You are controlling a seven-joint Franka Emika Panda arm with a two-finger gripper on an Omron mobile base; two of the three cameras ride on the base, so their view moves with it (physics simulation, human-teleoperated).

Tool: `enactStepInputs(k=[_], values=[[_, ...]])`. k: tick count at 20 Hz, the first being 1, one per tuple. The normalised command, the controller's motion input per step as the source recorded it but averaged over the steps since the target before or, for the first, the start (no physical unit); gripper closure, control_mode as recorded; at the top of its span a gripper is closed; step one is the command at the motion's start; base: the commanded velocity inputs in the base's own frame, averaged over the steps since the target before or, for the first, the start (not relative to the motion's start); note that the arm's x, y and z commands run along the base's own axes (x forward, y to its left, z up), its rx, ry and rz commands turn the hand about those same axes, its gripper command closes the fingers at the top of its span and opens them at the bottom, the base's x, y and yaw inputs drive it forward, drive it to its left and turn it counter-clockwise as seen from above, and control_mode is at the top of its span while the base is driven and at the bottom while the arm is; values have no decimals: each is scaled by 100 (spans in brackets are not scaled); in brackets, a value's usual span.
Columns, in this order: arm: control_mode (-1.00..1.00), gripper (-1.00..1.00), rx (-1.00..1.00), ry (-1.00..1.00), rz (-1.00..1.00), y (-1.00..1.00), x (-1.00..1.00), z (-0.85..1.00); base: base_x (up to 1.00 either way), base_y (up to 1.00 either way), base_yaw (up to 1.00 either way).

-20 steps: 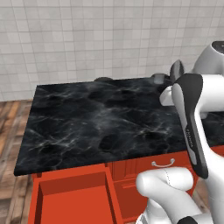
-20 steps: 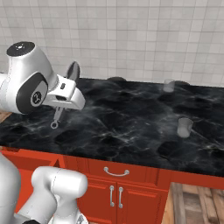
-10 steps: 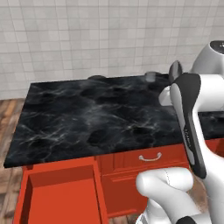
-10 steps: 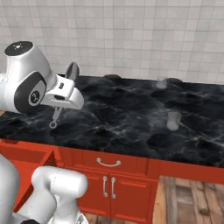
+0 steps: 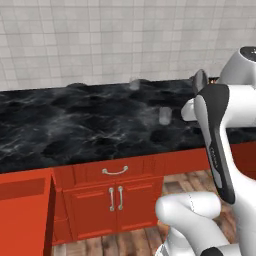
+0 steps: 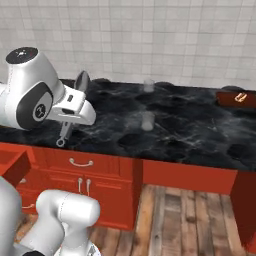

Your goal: Take the tongs from the drawer on the left and place them on the dining counter next to the tray containing the hot dog.

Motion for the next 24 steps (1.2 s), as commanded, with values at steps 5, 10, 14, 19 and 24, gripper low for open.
enactStepInputs(k=[5,10,14,19,24], values=[[100,100,0,0,0,0,0,0,-50,-100,-31],[100,100,0,0,0,0,0,0,-26,-100,-37],[100,100,0,0,0,0,0,0,0,-100,-31],[100,100,0,0,0,0,0,0,15,-100,-25],[100,100,0,0,0,0,0,0,27,-100,-14]])
